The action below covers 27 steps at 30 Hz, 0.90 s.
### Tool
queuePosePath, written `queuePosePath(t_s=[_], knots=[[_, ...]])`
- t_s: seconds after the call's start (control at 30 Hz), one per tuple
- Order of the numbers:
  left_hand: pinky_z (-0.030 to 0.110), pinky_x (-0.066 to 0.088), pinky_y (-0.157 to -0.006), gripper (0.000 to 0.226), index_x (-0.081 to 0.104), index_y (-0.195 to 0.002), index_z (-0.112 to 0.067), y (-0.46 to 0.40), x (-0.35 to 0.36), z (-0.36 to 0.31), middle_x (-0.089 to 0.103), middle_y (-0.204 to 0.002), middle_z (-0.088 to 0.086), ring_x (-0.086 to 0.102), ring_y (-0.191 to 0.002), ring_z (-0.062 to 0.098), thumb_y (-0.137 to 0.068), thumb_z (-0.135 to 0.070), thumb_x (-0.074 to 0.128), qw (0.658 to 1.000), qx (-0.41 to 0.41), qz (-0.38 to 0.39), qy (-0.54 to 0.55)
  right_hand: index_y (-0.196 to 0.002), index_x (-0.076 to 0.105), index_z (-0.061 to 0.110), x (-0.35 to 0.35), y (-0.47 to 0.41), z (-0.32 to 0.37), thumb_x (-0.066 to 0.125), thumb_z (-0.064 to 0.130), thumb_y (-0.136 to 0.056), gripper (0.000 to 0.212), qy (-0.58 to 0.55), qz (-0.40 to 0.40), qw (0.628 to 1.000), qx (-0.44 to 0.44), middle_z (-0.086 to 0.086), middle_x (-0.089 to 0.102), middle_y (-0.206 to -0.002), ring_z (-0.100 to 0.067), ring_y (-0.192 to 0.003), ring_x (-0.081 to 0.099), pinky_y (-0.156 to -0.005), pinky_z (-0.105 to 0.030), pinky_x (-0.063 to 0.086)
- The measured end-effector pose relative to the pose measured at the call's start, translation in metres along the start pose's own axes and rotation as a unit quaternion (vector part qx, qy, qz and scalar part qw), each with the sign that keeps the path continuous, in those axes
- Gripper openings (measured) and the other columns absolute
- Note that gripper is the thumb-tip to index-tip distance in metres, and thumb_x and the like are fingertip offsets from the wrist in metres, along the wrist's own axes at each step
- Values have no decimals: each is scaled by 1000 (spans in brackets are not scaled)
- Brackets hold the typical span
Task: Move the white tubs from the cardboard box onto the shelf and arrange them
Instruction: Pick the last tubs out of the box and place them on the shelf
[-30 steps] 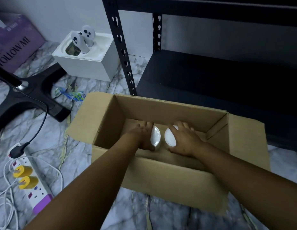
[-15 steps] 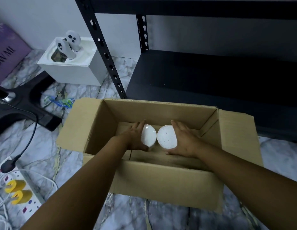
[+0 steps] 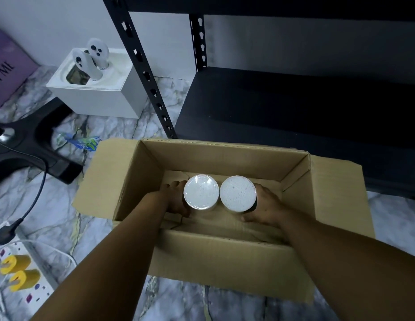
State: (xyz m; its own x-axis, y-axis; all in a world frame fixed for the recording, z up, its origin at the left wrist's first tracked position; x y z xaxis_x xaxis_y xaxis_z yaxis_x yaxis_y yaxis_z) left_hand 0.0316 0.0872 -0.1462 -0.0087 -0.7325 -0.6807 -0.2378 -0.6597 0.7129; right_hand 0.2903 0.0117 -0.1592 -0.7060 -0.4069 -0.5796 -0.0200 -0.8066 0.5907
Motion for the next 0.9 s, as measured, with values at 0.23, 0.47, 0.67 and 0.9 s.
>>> queuePosePath(t_s=[0.23, 0.47, 0.67, 0.9], knots=[[48, 13, -117, 137, -5, -149, -36, -6, -1, 2, 8, -158, 4, 7, -145, 31, -41, -69, 73, 998, -6, 14, 61, -139, 35, 35, 0, -6, 2, 78, 58, -28, 121, -30, -8, 999, -35, 10, 46, -139, -16, -129, 43, -107, -42, 39], [43, 27, -115, 129, 19, -145, -34, -7, -3, 5, 26, -150, -3, 27, -139, 21, -37, -60, 83, 973, 63, -40, 220, -139, 32, 31, -4, -1, 8, 89, 22, -58, 99, -149, -37, 987, -56, 13, 47, -131, -7, -120, 43, -97, -26, 37], [34, 35, -108, 124, 24, -143, -20, 5, -11, -6, 38, -137, -3, 37, -127, 14, -38, -48, 84, 951, 78, -68, 293, -134, 35, 31, -4, 6, 14, 89, 24, -57, 94, -190, -45, 979, -49, 9, 48, -128, -12, -120, 45, -93, -26, 41], [35, 39, -102, 93, 29, -136, -13, 18, -17, -5, 46, -130, 5, 44, -122, 22, -65, -27, 86, 963, 50, -69, 255, -131, 31, 27, -12, 21, 30, 87, 23, -63, 88, -189, -57, 979, -58, 9, 45, -123, -10, -114, 44, -70, -14, 39]])
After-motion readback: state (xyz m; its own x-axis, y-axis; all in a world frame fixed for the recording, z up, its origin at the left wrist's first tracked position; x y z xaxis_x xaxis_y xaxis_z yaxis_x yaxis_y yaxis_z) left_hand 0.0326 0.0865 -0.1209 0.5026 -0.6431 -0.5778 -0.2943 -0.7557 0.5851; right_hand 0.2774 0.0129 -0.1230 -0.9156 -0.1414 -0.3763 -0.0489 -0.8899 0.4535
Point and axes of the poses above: each hand's wrist, its own y-axis away from the middle knuckle, its own x-axis out of the palm, z = x × y, the point moved 1 cm from there along -y, towards the middle knuckle
